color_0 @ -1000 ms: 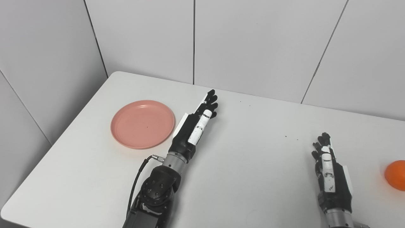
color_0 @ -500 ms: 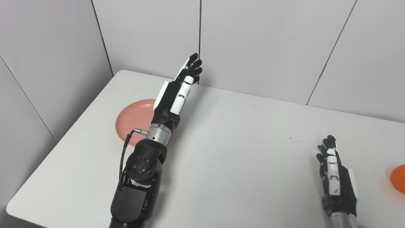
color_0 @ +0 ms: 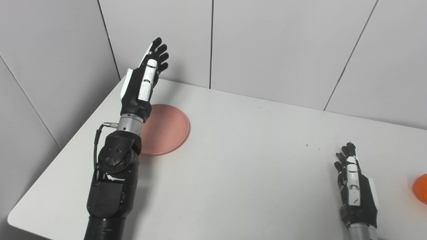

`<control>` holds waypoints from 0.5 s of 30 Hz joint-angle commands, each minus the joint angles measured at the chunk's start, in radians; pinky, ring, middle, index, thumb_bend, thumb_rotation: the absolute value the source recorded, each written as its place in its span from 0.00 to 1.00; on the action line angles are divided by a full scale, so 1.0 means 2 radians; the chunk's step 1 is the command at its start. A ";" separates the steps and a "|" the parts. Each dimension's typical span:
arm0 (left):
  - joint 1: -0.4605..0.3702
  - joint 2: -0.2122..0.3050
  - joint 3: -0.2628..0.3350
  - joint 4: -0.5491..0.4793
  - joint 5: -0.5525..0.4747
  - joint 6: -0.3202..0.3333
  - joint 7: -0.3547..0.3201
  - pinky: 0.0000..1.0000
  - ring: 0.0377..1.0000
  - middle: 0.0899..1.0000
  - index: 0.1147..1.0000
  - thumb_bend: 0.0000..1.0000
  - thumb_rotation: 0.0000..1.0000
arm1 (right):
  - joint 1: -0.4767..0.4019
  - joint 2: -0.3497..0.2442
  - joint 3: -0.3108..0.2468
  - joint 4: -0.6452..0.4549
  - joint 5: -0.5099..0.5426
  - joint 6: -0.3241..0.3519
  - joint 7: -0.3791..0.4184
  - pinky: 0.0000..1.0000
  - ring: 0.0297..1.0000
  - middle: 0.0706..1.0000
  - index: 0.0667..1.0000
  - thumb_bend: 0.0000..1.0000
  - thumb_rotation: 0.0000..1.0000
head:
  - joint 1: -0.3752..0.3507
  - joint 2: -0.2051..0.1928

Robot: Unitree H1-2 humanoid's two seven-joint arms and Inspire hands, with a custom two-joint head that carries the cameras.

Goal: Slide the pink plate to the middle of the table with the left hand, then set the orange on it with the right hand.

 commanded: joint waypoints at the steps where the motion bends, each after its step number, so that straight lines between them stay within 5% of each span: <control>1: -0.022 0.012 0.010 0.001 -0.013 -0.010 0.005 0.92 0.93 0.94 0.92 0.41 0.99 | -0.003 0.000 0.000 -0.010 0.003 -0.006 0.007 1.00 1.00 1.00 1.00 0.19 1.00 | -0.001 0.000; 15: -0.017 0.056 0.054 0.051 -0.062 -0.009 0.004 0.92 0.93 0.95 0.92 0.36 1.00 | -0.002 -0.001 -0.002 -0.011 0.004 -0.010 0.007 1.00 1.00 1.00 1.00 0.17 1.00 | 0.004 -0.002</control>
